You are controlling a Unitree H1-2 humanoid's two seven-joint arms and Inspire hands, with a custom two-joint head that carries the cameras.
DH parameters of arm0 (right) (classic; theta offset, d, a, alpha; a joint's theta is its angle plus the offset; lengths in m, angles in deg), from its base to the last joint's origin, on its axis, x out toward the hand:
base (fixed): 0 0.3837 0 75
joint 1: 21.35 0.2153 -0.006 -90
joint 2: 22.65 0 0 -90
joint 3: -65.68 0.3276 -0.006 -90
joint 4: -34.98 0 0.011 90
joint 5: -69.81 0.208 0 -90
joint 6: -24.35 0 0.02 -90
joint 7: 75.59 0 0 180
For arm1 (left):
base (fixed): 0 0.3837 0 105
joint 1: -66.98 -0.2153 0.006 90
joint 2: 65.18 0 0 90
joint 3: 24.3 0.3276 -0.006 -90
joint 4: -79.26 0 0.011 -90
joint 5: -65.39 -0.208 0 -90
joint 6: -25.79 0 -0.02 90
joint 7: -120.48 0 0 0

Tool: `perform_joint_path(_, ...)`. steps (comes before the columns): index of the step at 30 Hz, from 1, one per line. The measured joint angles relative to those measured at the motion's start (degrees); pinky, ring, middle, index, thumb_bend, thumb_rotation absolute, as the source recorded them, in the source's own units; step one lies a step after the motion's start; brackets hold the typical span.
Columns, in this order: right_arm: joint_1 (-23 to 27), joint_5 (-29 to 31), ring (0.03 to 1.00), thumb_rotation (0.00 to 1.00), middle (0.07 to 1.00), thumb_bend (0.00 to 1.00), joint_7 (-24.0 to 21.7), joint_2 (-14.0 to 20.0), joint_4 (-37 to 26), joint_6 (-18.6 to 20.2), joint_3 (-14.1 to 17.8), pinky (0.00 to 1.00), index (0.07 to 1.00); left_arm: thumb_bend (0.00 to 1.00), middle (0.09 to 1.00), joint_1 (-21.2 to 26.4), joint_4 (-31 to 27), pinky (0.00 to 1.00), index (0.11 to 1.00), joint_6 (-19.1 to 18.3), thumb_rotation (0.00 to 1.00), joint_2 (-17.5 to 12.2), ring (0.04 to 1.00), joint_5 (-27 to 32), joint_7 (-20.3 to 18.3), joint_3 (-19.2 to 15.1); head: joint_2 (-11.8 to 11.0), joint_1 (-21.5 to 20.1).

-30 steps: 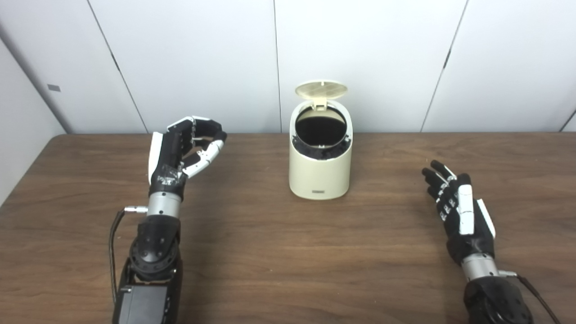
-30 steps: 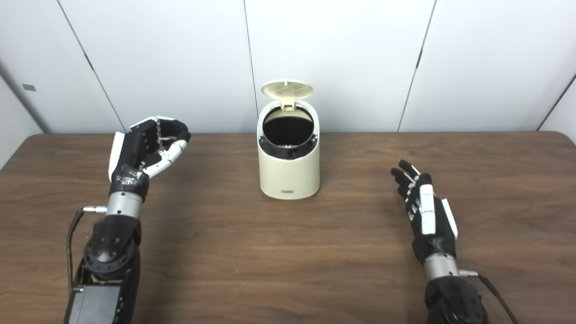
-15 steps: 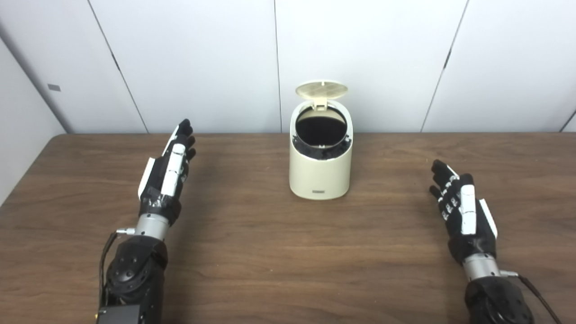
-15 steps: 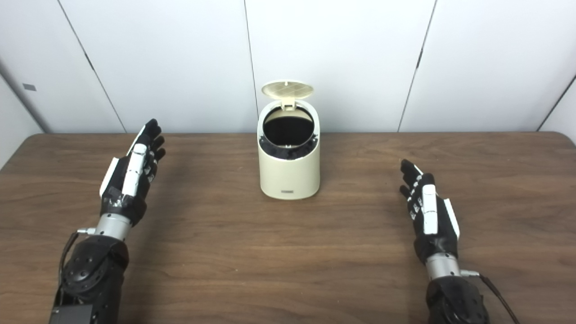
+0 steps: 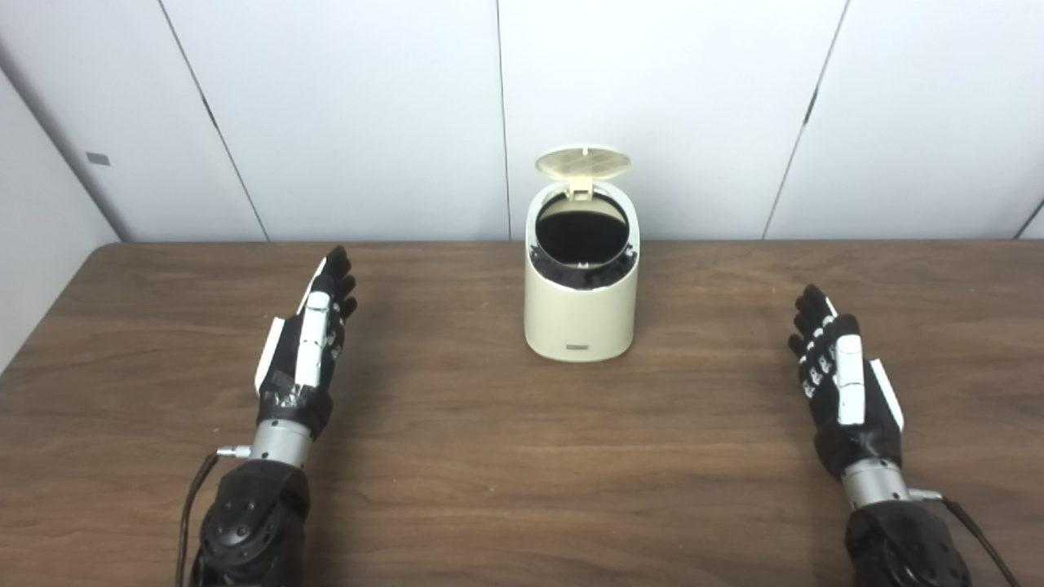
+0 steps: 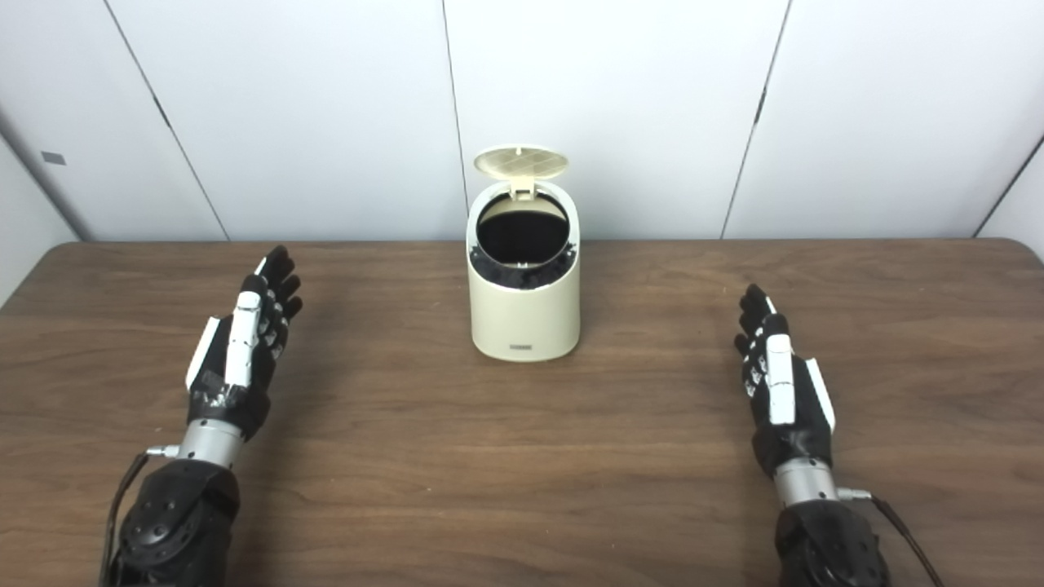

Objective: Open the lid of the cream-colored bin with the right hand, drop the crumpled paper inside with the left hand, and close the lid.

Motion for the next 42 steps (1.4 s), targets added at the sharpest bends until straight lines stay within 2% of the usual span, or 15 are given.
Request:
perform_joint_path(4,0.2,0.0,1.000,1.00,0.983,0.65,-0.2,0.2,0.3,-0.4,0.5,1.00,0.960,0.45,1.000,-1.0,0.8,1.00,1.000,1.2,0.97,0.7,1.000,-0.3,0.3,0.1,0.2,0.0)
perform_joint_path(11,0.2,-0.9,1.000,1.00,0.987,0.60,-0.2,0.7,-1.0,-0.2,0.5,1.00,0.961,0.41,1.000,-2.1,1.7,1.00,1.000,3.0,0.96,2.2,1.000,-2.2,1.8,0.9,0.7,-0.9)
perform_joint_path(13,0.6,-1.0,1.000,1.00,0.988,0.61,-0.4,1.5,-1.5,0.2,0.5,1.00,0.967,0.43,1.000,-2.5,1.7,1.00,1.000,3.0,0.96,2.4,1.000,-3.3,2.4,1.4,0.8,-1.0)
perform_joint_path(22,2.9,-1.8,1.000,1.00,0.992,0.57,-0.4,3.9,-9.0,7.3,0.3,1.00,0.956,0.42,1.000,-3.0,1.7,1.00,1.000,3.0,0.99,2.7,1.000,-8.0,4.2,3.9,0.9,-2.0)
perform_joint_path(26,4.5,-3.8,1.000,1.00,0.994,0.52,-0.6,5.5,-9.8,8.3,-0.6,1.00,0.949,0.43,1.000,-3.0,1.7,1.00,1.000,2.9,0.98,2.9,1.000,-7.9,4.2,4.0,0.9,-1.8)
perform_joint_path(29,6.3,-5.4,1.000,1.00,0.974,0.54,-0.8,6.5,-9.2,8.2,-1.1,1.00,0.927,0.41,1.000,-3.3,1.8,1.00,1.000,2.8,0.97,2.9,1.000,-7.6,4.1,4.1,0.6,-1.8)
perform_joint_path(35,11.5,-8.5,0.989,1.00,0.960,0.62,-1.4,7.8,-6.8,8.8,-2.9,1.00,0.915,0.46,1.000,-3.3,2.5,1.00,1.000,1.9,0.92,2.8,1.000,-7.6,4.0,4.5,0.1,-2.3)
perform_joint_path(39,14.4,-11.7,0.992,1.00,0.975,0.62,-1.8,8.0,-7.0,9.4,-5.2,1.00,0.928,0.44,1.000,-3.3,2.8,1.00,1.000,2.0,0.91,2.8,1.000,-6.9,3.9,4.4,-0.3,-2.4)
perform_joint_path(42,16.3,-14.8,0.959,1.00,0.939,0.62,-2.3,8.5,-7.3,9.6,-7.3,0.96,0.911,0.42,1.000,-3.3,2.9,1.00,1.000,2.1,0.93,3.2,1.000,-6.2,3.9,4.3,-0.7,-2.6)
